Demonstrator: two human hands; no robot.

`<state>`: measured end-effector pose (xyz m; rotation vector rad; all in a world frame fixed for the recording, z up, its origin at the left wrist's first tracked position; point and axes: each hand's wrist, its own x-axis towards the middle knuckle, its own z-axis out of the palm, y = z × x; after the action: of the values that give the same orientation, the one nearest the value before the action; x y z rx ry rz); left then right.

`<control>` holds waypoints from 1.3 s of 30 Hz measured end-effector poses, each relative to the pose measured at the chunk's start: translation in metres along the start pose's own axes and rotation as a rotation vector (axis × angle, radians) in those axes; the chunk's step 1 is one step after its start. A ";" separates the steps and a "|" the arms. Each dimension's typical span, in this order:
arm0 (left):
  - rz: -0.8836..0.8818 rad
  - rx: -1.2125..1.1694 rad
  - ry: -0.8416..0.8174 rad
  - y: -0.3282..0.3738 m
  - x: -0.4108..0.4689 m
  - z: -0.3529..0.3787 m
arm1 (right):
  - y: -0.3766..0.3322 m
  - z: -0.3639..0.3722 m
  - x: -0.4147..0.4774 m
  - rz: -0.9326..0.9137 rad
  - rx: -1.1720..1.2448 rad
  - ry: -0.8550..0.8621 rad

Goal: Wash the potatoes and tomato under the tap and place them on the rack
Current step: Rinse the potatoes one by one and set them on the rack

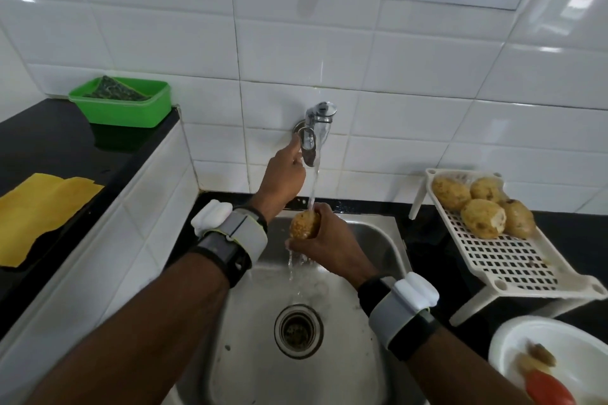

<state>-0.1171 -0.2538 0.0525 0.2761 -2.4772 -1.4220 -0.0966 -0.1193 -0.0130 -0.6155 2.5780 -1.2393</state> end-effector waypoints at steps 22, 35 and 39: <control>-0.123 -0.023 -0.268 -0.046 -0.055 0.006 | 0.000 -0.007 -0.010 -0.146 -0.077 0.031; -0.160 0.050 -0.264 -0.041 -0.069 0.010 | 0.002 -0.009 -0.029 -0.165 -0.044 -0.002; -0.203 -0.092 -0.278 -0.040 -0.072 0.024 | 0.013 -0.017 -0.033 -0.121 -0.113 -0.022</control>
<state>-0.0560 -0.2328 -0.0040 0.3396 -2.6533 -1.7584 -0.0770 -0.0852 -0.0116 -0.8139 2.6411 -1.1201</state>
